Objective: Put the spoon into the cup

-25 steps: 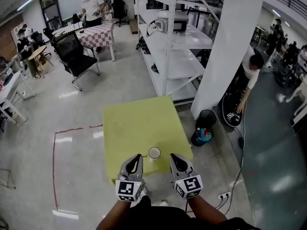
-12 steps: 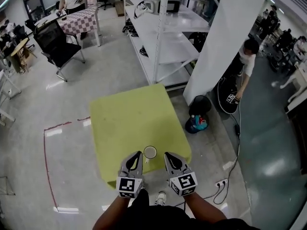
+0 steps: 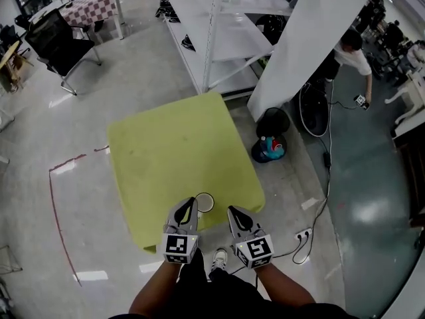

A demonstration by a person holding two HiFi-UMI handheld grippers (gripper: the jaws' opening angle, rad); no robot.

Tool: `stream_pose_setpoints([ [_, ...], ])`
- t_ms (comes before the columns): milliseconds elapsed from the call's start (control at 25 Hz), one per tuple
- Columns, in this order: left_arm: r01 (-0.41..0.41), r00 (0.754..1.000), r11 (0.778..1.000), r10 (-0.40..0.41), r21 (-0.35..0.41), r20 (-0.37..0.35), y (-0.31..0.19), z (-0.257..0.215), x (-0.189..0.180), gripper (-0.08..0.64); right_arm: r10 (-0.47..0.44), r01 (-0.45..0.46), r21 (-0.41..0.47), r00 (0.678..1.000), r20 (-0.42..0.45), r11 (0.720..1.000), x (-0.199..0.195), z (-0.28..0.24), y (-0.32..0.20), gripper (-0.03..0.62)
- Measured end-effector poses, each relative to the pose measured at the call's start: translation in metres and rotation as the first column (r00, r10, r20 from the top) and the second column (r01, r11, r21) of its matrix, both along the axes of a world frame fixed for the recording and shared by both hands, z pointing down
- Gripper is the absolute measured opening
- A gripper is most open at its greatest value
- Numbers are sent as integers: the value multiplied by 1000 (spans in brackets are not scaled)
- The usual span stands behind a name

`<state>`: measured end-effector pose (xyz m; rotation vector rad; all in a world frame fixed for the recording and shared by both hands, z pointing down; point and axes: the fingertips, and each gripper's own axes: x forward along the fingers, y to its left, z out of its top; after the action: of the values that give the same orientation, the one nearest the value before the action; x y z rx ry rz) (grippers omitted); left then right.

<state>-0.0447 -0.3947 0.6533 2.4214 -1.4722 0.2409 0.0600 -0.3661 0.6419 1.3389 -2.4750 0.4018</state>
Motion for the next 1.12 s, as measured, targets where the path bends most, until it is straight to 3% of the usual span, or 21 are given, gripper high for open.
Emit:
stream_pose_setpoints([
  [240,-8,1000,998,7,-59,-21,-2,29,9,8,20,-20,-60,1000,-8,998,4,26,7,6],
  [600,-42,998,992,35,-115,-57,-6,59,19,11,29,-31,-82,999,-21,996,6,36,11,6],
  [800,-43,996,991,32,-129,-83,-5,58,17,121,39,-40,-67,999,-14,997,7,30,7,6],
  [1120,-22,997,996,15,-89,-78,2,34,6,141,38,-38,-12,999,7,999,5,7,3,6],
])
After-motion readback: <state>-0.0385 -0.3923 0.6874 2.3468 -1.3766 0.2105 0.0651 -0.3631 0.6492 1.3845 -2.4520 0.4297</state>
